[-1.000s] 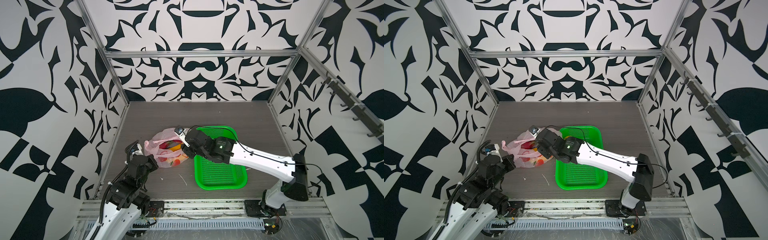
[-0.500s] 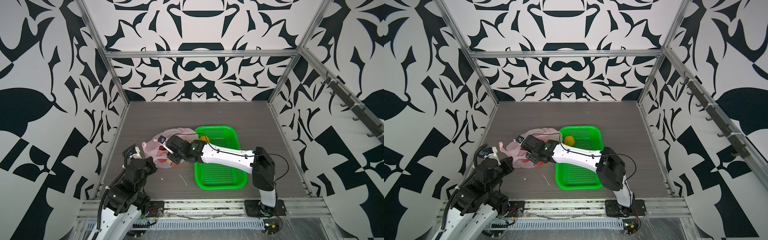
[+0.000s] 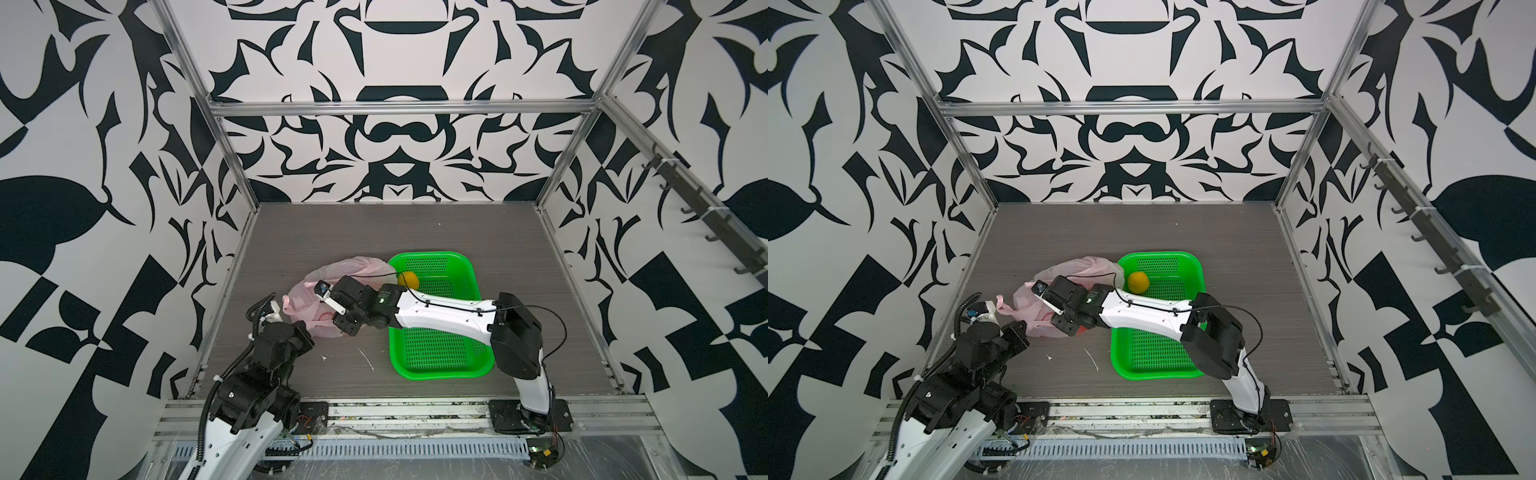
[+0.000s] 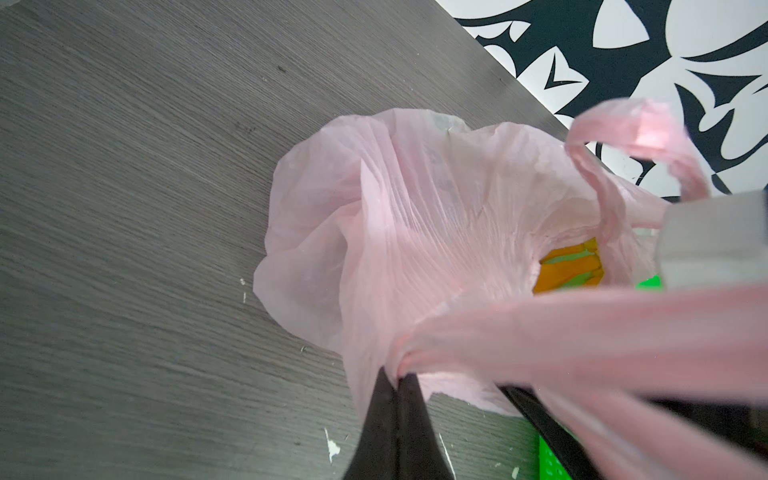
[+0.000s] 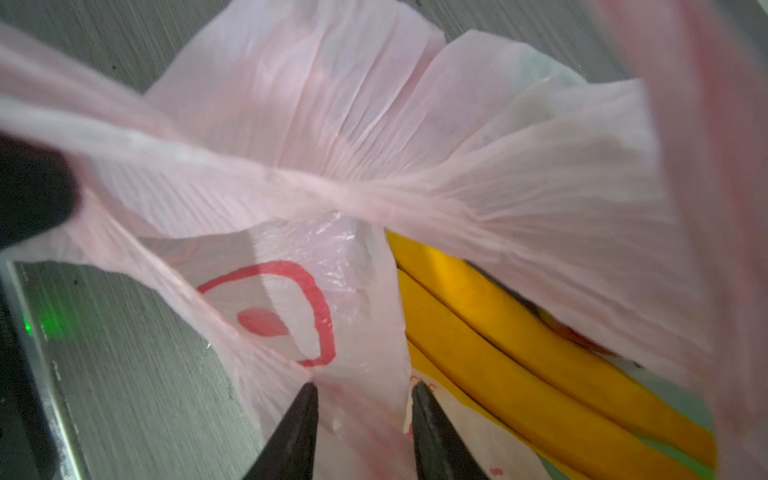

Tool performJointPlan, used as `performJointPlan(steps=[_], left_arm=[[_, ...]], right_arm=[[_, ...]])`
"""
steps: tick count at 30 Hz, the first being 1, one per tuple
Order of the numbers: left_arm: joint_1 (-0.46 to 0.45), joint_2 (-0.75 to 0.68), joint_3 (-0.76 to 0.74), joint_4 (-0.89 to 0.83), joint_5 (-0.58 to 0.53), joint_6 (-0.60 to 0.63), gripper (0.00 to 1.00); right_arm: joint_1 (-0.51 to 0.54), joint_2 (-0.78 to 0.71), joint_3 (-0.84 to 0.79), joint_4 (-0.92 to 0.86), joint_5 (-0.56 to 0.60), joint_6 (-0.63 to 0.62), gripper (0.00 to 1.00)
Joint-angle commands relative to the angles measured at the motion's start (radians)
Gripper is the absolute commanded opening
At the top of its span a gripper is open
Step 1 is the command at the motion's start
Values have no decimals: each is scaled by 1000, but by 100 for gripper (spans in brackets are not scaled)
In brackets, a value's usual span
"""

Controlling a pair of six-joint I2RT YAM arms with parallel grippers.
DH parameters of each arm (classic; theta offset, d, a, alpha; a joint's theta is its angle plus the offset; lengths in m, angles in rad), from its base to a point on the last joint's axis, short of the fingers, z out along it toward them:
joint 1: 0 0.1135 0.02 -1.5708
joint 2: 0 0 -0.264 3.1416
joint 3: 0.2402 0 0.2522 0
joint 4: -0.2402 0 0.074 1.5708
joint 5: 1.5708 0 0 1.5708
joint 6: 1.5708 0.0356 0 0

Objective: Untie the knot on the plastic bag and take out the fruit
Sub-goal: 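Reach the right gripper down into the pink bag toward the fruit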

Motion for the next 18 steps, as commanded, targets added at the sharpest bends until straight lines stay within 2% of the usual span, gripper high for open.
performJointPlan(steps=[1, 4, 9, 18], left_arm=[[2, -17, -12, -26, -37, -17, 0], [2, -15, -11, -13, -43, -15, 0], [2, 0, -7, 10, -40, -15, 0], [2, 5, 24, 38, -36, 2, 0]], right_arm=[[7, -13, 11, 8, -34, 15, 40], [6, -19, 7, 18, -13, 12, 39], [6, -26, 15, 77, 130, 9, 35], [3, 131, 222, 52, 287, -42, 33]])
